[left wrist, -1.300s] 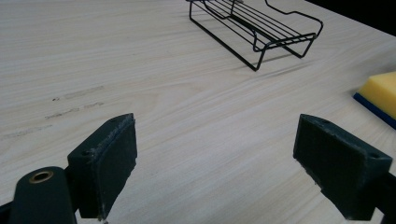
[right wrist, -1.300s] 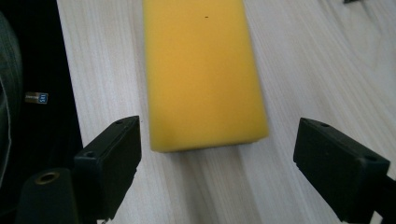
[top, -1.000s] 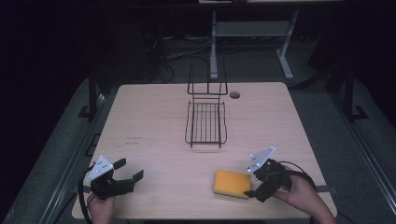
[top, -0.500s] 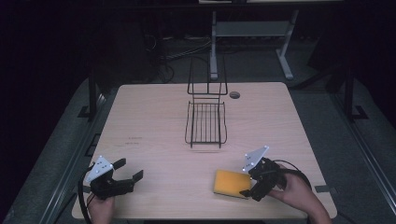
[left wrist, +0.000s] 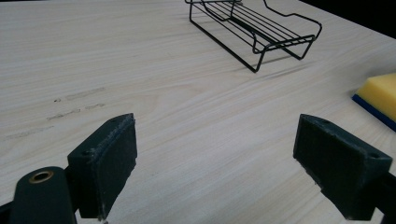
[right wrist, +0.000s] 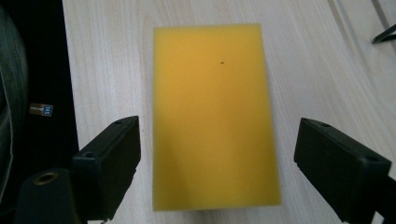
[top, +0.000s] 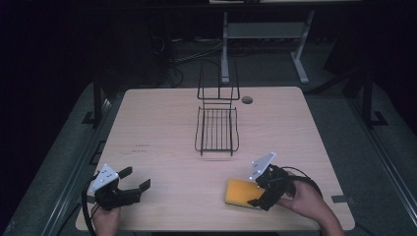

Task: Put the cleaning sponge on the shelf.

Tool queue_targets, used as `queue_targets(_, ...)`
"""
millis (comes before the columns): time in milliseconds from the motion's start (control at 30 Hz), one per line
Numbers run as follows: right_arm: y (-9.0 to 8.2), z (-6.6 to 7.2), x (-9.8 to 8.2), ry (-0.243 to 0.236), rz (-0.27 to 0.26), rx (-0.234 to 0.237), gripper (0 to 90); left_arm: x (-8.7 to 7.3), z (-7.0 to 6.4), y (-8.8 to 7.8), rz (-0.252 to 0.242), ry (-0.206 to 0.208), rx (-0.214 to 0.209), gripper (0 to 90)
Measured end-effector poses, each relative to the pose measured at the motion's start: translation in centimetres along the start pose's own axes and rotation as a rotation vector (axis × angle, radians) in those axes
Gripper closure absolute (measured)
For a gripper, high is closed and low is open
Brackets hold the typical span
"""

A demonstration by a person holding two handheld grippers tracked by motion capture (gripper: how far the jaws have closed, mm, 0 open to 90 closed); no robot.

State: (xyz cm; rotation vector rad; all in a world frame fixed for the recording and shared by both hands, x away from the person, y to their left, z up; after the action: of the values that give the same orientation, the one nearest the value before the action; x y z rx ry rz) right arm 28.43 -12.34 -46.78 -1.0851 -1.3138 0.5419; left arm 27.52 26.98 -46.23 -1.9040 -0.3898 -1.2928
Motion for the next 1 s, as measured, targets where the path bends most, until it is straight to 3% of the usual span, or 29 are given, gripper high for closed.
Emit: queue_targets(1000, 2.6, 0.5, 0.8, -0.022, 0.047, 0.034, 14.4, 0.0, 0.0, 0.0, -0.002, -0.002, -0.004, 12.8)
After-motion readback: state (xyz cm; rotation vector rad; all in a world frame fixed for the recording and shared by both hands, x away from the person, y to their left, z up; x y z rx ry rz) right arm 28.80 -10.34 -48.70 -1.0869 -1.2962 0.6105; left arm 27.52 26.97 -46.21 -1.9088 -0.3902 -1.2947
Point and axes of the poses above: each handheld gripper's, and its own axes: y roughly forward along the jaws, x roughly out of its top, z roughly to its left, the point moved 6 cm from there along y, roughly forward along the jaws, and after that the axes turned 8 degrees about -x, right-handed, at the moved point
